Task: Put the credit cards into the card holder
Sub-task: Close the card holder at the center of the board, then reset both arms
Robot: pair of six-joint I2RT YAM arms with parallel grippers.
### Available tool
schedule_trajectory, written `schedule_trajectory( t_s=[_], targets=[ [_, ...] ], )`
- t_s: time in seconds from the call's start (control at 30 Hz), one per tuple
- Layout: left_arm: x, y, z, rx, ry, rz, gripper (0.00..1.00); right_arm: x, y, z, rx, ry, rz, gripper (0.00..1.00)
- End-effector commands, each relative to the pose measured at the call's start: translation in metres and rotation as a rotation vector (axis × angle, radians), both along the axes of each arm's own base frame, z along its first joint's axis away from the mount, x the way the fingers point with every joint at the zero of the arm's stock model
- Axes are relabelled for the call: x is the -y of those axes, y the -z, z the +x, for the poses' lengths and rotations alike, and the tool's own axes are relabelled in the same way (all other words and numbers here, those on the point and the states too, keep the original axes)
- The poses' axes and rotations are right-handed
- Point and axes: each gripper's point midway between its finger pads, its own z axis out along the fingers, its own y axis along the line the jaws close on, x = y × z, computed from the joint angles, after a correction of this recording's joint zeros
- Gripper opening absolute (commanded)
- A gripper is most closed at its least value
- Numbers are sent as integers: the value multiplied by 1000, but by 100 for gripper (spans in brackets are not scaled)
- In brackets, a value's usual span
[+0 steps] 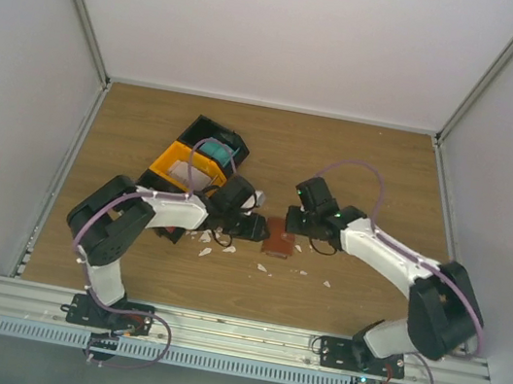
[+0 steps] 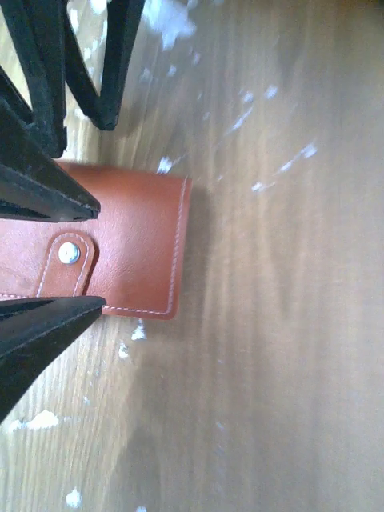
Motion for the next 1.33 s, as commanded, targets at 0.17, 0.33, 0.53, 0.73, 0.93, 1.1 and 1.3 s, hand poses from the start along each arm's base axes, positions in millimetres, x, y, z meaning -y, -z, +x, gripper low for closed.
schedule_trajectory(
  t_s=[0.17, 0.33, 0.53, 0.73, 0.93, 1.1, 1.3],
  targets=[
    [-35, -102, 16, 282, -86, 66, 68, 59, -129, 6, 339, 181, -46, 50],
    [-70, -183, 11, 485, -187, 21, 99, 85, -190, -21, 504, 194, 29, 77],
    [-123, -264, -12, 710, -305, -12, 99, 123, -256, -61, 681, 244, 127, 99],
    [-196, -348, -47, 895, -473, -4, 99, 167, -299, -97, 801, 355, 184, 100],
    [-253, -398, -82, 1019, -600, -7, 99, 182, -304, -117, 815, 382, 236, 100],
    [-272, -401, -97, 1044, -639, -16, 99, 193, -309, -126, 824, 416, 238, 100],
    [-282, -399, -100, 1042, -681, -18, 99, 203, -319, -132, 850, 441, 240, 100]
  ],
)
